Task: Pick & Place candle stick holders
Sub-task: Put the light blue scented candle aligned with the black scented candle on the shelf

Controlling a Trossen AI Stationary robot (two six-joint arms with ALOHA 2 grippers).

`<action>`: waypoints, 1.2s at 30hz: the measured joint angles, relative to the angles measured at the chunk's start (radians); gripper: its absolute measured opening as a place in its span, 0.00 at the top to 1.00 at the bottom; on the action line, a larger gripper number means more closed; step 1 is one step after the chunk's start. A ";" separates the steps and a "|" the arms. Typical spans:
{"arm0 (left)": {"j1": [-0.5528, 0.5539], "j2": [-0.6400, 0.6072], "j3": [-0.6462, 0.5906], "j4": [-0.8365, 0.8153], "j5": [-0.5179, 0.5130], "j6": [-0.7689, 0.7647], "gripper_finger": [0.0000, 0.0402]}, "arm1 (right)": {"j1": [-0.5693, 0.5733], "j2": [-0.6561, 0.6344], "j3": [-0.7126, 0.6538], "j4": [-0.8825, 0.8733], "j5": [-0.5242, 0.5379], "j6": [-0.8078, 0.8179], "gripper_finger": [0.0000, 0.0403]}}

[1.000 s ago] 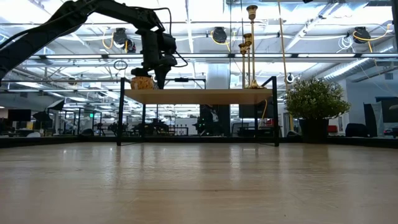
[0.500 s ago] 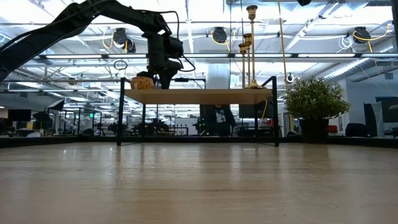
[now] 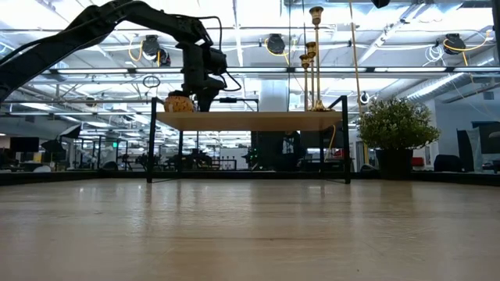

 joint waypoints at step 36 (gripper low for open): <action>0.027 -0.094 0.000 0.070 -0.036 -0.036 0.19 | -0.006 0.000 0.000 -0.009 -0.004 -0.019 1.00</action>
